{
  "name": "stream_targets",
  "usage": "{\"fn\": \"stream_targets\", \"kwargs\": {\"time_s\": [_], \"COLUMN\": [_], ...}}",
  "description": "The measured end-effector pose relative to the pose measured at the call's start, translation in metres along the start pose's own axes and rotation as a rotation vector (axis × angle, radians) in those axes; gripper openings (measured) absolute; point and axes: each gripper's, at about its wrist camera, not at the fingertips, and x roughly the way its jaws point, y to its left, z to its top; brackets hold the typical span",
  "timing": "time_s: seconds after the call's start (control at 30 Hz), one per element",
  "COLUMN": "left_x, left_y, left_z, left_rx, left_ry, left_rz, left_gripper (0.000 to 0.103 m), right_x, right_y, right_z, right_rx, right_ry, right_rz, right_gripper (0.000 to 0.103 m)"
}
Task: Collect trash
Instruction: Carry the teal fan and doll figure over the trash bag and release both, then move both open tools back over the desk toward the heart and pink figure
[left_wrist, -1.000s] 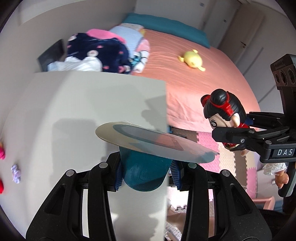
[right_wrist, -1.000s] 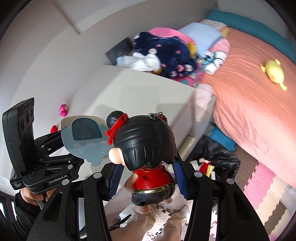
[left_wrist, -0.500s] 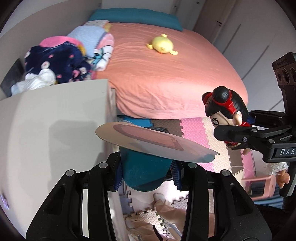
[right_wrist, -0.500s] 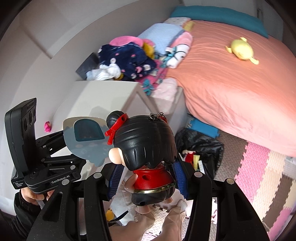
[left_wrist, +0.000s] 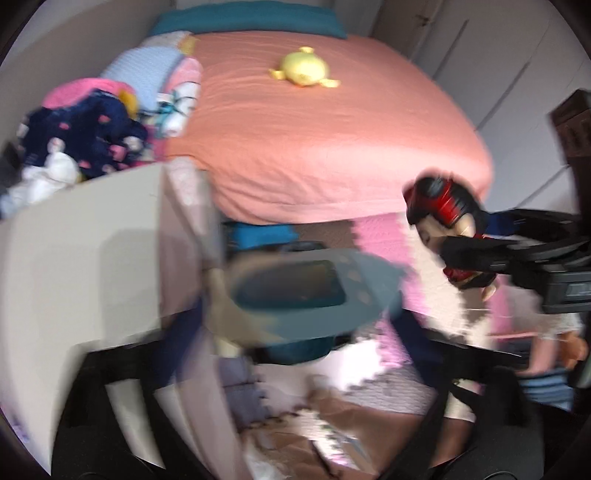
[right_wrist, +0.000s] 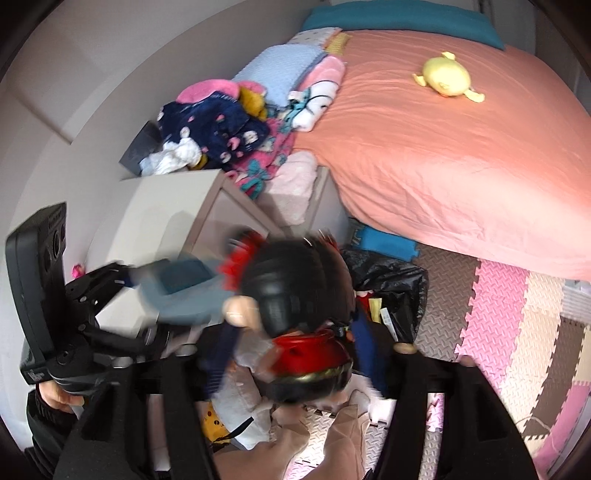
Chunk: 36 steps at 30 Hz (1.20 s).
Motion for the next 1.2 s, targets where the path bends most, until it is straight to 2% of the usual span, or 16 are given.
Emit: {"fn": "stream_targets", "kwargs": {"time_s": [0.03, 0.23, 0.63, 0.83, 1.2], "left_x": [-0.001, 0.001, 0.003, 0.000, -0.014], "left_y": [-0.001, 0.002, 0.007, 0.014, 0.044], "left_z": [0.002, 0.009, 0.003, -0.002, -0.025], "left_rx": [0.013, -0.007, -0.022, -0.056, -0.147], "left_ry": [-0.007, 0.000, 0.013, 0.010, -0.003], "left_rz": [0.030, 0.018, 0.019, -0.005, 0.028], "left_gripper": [0.097, 0.097, 0.097, 0.097, 0.097], "right_x": [-0.002, -0.012, -0.005, -0.003, 0.016], "right_y": [-0.002, -0.008, -0.004, 0.000, 0.039], "right_z": [0.001, 0.006, 0.003, 0.002, 0.008], "right_rx": [0.008, 0.010, 0.003, -0.007, -0.093], "right_ry": [-0.014, -0.051, -0.031, -0.026, 0.019], "right_rz": [-0.006, 0.000, 0.015, 0.015, 0.049], "right_gripper": [0.077, 0.077, 0.077, 0.077, 0.077]}}
